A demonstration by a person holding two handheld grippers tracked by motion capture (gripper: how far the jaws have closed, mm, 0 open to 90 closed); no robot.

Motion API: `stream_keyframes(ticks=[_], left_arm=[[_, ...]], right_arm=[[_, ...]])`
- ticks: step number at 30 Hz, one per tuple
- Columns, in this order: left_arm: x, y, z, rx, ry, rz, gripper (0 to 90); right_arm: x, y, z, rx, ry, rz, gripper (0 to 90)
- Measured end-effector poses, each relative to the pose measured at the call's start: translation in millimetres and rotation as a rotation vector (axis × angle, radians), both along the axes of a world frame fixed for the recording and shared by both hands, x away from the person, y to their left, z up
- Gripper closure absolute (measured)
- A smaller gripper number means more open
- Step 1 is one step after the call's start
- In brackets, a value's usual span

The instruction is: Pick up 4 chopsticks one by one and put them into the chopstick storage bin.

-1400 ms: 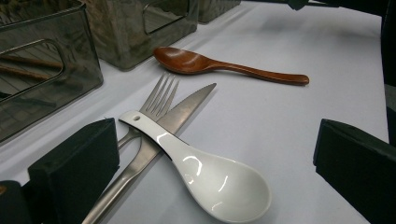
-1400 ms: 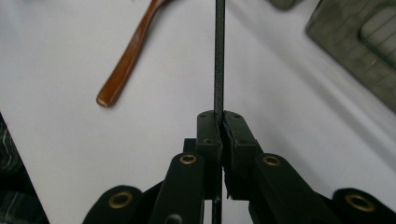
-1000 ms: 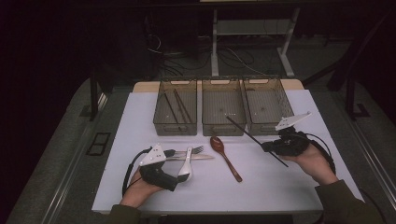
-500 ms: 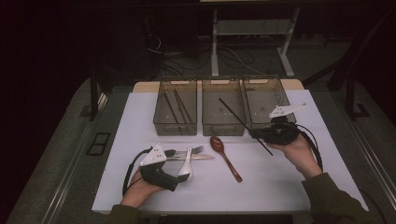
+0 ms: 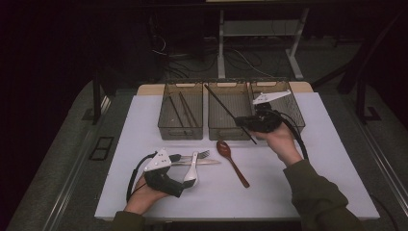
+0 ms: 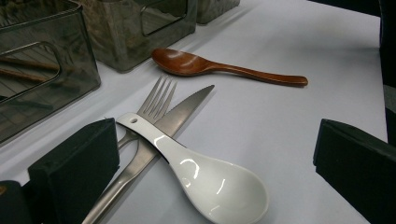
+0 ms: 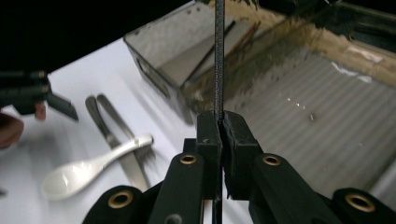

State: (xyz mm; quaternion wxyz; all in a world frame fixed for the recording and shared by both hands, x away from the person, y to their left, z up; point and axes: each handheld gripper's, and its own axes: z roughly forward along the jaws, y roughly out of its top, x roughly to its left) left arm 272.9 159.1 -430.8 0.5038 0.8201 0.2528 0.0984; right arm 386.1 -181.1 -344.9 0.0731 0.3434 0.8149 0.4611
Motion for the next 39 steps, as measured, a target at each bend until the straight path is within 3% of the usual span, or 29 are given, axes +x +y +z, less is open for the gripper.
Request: stream_keyframes(ticks=[11, 20, 30, 39], left_arm=[[-0.1, -0.9, 0.5, -0.003, 0.003, -0.006, 0.0], [0.2, -0.4, 1.1, -0.011, -0.002, -0.011, 0.0], [0.1, 0.6, 2.0, -0.032, 0.000, -0.009, 0.0], [0.3, 1.2, 2.3, -0.039, 0.001, -0.009, 0.0]], right_arm=[[32.3, 45.9, 15.2, 0.044, -0.020, -0.024, 85.3], [56.4, 89.6, 17.7, 0.032, -0.042, -0.034, 85.4], [78.9, 130.9, 8.6, 0.024, -0.041, -0.042, 85.3], [90.7, 156.5, -7.7, 0.005, -0.016, -0.046, 85.3]])
